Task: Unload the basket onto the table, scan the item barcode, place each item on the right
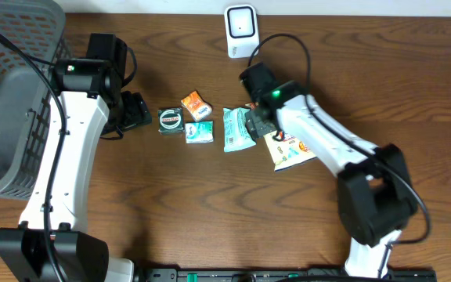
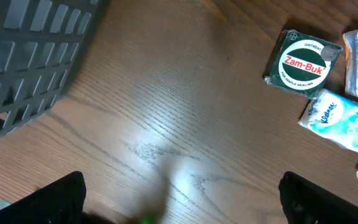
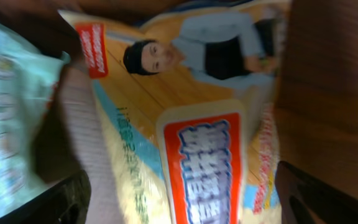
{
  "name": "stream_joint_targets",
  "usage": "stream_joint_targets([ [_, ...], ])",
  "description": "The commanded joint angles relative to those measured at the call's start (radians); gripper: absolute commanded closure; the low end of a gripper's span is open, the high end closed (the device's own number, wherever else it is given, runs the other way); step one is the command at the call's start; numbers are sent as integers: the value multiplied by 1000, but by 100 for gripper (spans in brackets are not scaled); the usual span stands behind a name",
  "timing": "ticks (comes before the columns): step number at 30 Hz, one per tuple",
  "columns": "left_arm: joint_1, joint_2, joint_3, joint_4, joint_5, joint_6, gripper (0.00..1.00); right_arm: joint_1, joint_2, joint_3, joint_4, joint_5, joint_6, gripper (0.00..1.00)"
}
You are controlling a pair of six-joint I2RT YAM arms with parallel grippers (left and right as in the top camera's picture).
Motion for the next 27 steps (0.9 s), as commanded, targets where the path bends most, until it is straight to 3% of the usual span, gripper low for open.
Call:
stream_joint_targets([
  [1, 3, 6, -2, -5, -9, -8, 2, 46, 44, -3, 5, 147, 11, 7],
  [14, 3, 6, -2, -5, -9, -8, 2, 99, 210, -3, -12, 291, 54, 11],
  [16, 3, 6, -2, -5, -9, -8, 2, 92, 235, -3, -14, 291, 54, 21],
  [18, 3, 6, -2, -5, -9, -8, 2, 83, 252, -3, -19, 290, 54, 42],
  [20, 3, 6, -2, -5, -9, -8, 2, 75, 254, -3, -23, 286, 56, 55],
  [23, 3, 6, -2, -5, -9, -8, 2, 65, 242, 0, -31, 287, 59, 60],
  [27, 3, 6, -2, -5, -9, -8, 2, 47, 196, 26, -74, 275, 93, 76],
])
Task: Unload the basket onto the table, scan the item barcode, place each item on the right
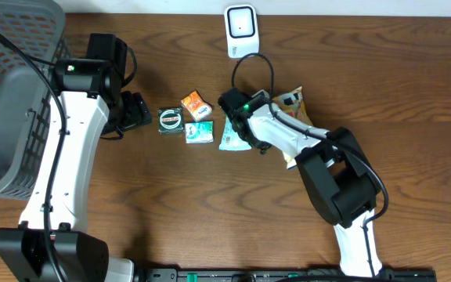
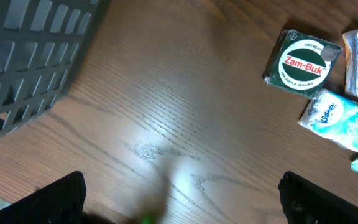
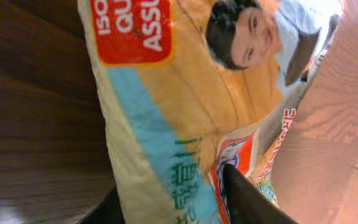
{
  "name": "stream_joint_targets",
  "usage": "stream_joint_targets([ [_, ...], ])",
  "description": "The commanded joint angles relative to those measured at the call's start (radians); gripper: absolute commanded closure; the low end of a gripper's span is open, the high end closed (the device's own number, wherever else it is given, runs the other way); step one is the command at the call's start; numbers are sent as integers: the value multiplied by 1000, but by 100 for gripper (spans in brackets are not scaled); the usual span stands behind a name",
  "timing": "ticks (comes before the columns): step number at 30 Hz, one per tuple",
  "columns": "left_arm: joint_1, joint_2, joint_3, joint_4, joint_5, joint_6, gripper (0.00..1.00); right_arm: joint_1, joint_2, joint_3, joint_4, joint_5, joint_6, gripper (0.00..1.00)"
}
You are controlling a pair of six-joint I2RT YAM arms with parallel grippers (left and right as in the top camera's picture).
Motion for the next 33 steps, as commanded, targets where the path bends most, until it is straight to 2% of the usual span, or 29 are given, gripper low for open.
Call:
stream_joint_targets([
  [1, 3, 6, -2, -4, -9, -8, 2, -32, -19, 15, -25, -96, 37, 79],
  [6, 3, 6, -2, -4, -9, -8, 2, -92, -121, 62, -43, -328, -26, 99],
  [11, 3, 6, -2, -4, -9, -9, 2, -208, -227, 82, -39, -785, -135, 99],
  [17, 3, 6, -2, -4, -9, -8, 2, -395, -264, 75, -56, -1466, -269, 99],
  [19, 3, 6, -2, -4, -9, -8, 2, -445, -254, 53, -52, -1577, -268, 99],
  [26, 3, 6, -2, -4, -9, -9, 2, -566, -185, -89, -14, -1739, -271, 99],
  [28, 3, 6, -2, -4, -9, -9, 2, -593, -167, -128, 5, -1748, -271, 96],
  [31, 3, 6, -2, -4, -9, -9, 2, -641, -151, -159, 21, -1661, -252, 86],
  [33, 3, 6, -2, -4, -9, -8, 2, -673, -152, -158, 10, -1508, -169, 79],
])
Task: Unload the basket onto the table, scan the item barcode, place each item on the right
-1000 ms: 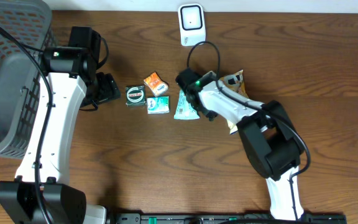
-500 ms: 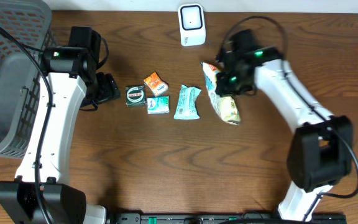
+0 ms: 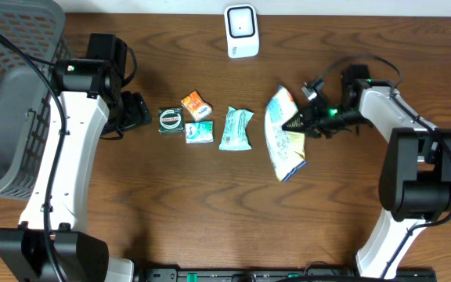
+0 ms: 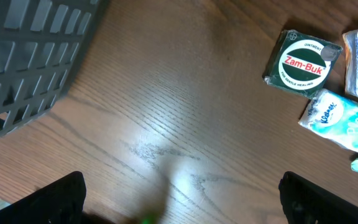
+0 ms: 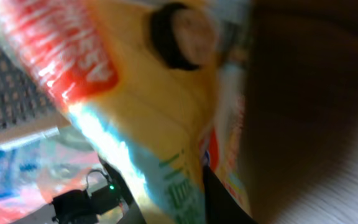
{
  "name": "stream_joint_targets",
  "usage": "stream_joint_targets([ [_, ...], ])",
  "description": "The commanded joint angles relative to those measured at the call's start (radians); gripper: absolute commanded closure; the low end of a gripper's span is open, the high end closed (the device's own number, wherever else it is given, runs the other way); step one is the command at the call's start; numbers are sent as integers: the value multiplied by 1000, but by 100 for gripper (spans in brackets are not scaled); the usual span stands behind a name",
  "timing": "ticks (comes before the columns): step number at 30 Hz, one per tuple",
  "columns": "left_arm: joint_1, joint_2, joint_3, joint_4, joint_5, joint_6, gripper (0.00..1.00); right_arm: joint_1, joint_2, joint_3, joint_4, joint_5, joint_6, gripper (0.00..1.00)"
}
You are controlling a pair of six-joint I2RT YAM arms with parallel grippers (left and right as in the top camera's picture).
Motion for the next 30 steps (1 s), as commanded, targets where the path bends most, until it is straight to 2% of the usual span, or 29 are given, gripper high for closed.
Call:
stream_joint_targets([
  [1, 3, 6, -2, -4, -9, -8, 2, -55, -12, 7, -10, 161, 98, 73],
  [3, 3, 6, -2, -4, -9, -8, 2, -80, -20, 25, -41, 243, 104, 67],
  [6, 3, 6, -2, -4, -9, -8, 2, -108, -37, 83, -130, 367, 104, 52],
  [11, 3, 6, -2, -4, -9, -8, 3, -112, -54, 189, -260, 447, 78, 30],
  [14, 3, 6, -2, -4, -9, -8, 3, -95, -54, 201, -279, 453, 34, 7],
  [15, 3, 6, -2, -4, -9, -8, 2, -89, -53, 197, -276, 465, 32, 2],
  [24, 3, 6, -2, -4, -9, -8, 2, -6, -51, 86, -130, 479, 47, 1],
  [30, 3, 6, -2, -4, -9, -8, 2, 48, -49, -25, 24, 415, 58, 1],
])
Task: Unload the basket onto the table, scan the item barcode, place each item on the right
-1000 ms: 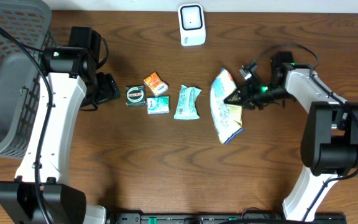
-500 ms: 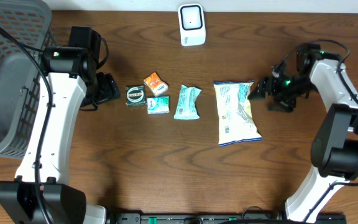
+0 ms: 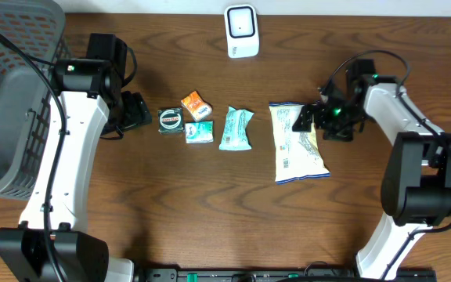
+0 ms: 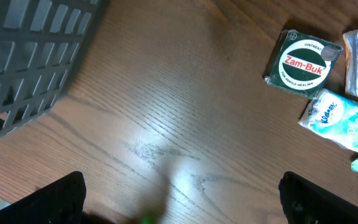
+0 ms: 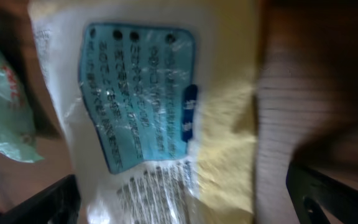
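Observation:
The snack bag [image 3: 297, 142] lies flat on the table, its pale back face up. The right wrist view shows that back [image 5: 166, 106] with a blue text panel and black print. My right gripper [image 3: 313, 117] is open over the bag's upper right corner, and the bag lies below its spread fingers [image 5: 185, 202]. The white scanner [image 3: 241, 31] stands at the table's far edge, facing forward. My left gripper [image 3: 135, 111] is open and empty above bare wood [image 4: 179, 205] at the left.
A Zam-Buk tin [image 3: 170, 120], an orange packet [image 3: 196, 103], a tissue pack [image 3: 200, 131] and a green packet [image 3: 236, 129] lie in a row left of the bag. A grey basket [image 3: 6, 94] fills the far left corner.
My right gripper was shut on the bag, holding it on edge above the table. It is now open, and the bag lies flat with its back face up. The left arm is unchanged.
At first the bag lay front up beside the green packet, under my open right gripper. Then the gripper was shut on it, with the bag raised. Later it held the bag on edge farther right. Now the bag lies turned over, released.

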{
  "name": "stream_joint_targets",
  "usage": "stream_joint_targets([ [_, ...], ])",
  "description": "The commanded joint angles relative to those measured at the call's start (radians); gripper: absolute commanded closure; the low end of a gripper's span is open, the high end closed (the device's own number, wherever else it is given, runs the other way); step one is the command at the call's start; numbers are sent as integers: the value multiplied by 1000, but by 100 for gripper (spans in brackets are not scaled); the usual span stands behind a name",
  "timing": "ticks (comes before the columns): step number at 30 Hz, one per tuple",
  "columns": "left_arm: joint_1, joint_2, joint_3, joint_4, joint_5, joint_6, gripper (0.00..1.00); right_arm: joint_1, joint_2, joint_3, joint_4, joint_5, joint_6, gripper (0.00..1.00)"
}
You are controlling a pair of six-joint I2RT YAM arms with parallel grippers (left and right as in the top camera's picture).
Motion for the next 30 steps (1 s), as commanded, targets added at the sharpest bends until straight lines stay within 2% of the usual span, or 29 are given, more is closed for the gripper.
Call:
stream_joint_targets([
  [1, 3, 6, -2, -4, -9, -8, 2, 35, -12, -55, 47, -52, 6, 1],
  [3, 3, 6, -2, -4, -9, -8, 2, 53, -12, -84, 85, -56, 7, 1],
  [4, 3, 6, -2, -4, -9, -8, 2, 60, -12, -95, 97, -54, 14, 6],
  [5, 3, 6, -2, -4, -9, -8, 3, 64, -12, -104, 108, -54, 18, 14],
  [9, 3, 6, -2, -4, -9, -8, 2, 65, -12, -117, 124, -55, 21, 64],
  [11, 3, 6, -2, -4, -9, -8, 2, 65, -14, -112, 114, -69, 22, 83],
  [13, 3, 6, -2, -4, -9, -8, 2, 63, -15, -97, 93, -117, 21, 96],
  [14, 3, 6, -2, -4, -9, -8, 2, 62, -16, -84, 80, -145, 21, 99],
  [21, 3, 6, -2, -4, -9, -8, 2, 58, -37, 83, -28, -335, 21, 99],
  [30, 3, 6, -2, -4, -9, -8, 3, 113, -159, 285, -9, -382, 60, 99],
])
